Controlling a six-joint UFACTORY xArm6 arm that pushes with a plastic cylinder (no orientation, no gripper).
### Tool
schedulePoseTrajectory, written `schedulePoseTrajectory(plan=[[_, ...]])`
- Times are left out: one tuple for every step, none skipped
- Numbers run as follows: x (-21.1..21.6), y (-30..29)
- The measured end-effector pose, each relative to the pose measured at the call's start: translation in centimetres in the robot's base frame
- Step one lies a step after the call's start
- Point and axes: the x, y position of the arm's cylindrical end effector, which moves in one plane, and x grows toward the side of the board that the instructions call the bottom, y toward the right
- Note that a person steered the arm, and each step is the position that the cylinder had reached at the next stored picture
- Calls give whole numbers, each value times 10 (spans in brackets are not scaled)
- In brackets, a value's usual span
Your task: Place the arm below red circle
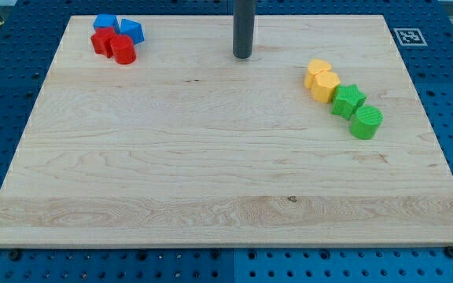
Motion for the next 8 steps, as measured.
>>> schedulePoseTrajectory(plan=[[11, -1], [41, -4], [55, -12], [79, -27], [105, -65], [111, -119], [111, -164], [111, -171]])
